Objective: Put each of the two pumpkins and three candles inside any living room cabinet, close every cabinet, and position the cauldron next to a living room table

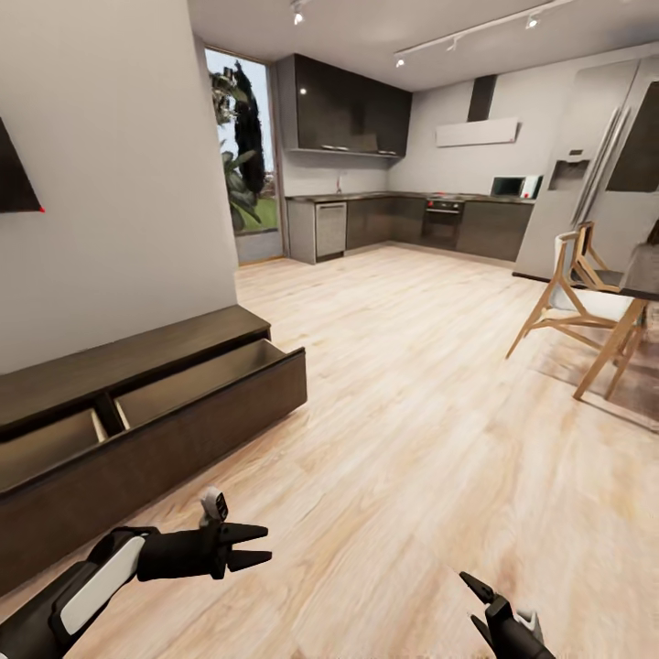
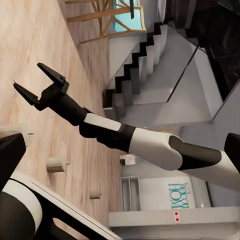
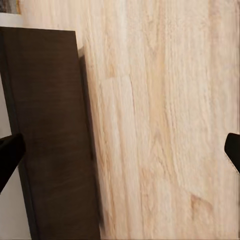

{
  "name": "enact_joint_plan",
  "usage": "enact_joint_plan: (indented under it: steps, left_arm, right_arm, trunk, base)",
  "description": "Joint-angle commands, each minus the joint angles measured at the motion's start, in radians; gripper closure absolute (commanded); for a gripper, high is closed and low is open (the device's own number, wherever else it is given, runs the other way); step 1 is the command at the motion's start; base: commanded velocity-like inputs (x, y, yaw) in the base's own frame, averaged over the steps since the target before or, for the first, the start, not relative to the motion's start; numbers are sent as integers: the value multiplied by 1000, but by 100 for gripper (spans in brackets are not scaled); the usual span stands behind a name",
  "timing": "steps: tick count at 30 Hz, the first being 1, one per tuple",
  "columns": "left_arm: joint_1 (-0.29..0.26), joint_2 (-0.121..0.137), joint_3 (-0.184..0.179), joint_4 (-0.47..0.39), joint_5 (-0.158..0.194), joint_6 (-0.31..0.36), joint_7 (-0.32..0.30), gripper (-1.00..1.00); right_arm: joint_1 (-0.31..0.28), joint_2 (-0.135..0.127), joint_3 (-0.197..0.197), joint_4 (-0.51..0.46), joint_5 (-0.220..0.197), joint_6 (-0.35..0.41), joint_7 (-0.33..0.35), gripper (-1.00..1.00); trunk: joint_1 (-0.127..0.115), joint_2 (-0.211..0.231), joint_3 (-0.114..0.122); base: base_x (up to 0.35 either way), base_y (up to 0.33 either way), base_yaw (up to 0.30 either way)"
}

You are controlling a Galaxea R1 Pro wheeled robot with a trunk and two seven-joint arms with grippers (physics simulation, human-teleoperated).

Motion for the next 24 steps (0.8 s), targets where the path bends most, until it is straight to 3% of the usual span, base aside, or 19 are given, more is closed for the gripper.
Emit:
enact_joint_plan:
  steps: [1,12,24]
  left_arm:
    - [-1,1,-2,0,4,4,-1,-100]
    - [-1,1,-2,0,0,5,-1,-100]
    - [-1,1,-1,1,2,5,-2,-100]
  right_arm:
    - [-1,0,7,1,-10,8,2,-100]
    - [-1,0,8,2,-10,7,1,-100]
    - [-1,0,9,3,-10,6,-1,-100]
  trunk:
    - [0,0,-2]
    - [0,0,-16]
    - [0,0,-32]
  base:
    - [-39,0,-217]
    - [-199,0,-194]
    - [-17,0,-173]
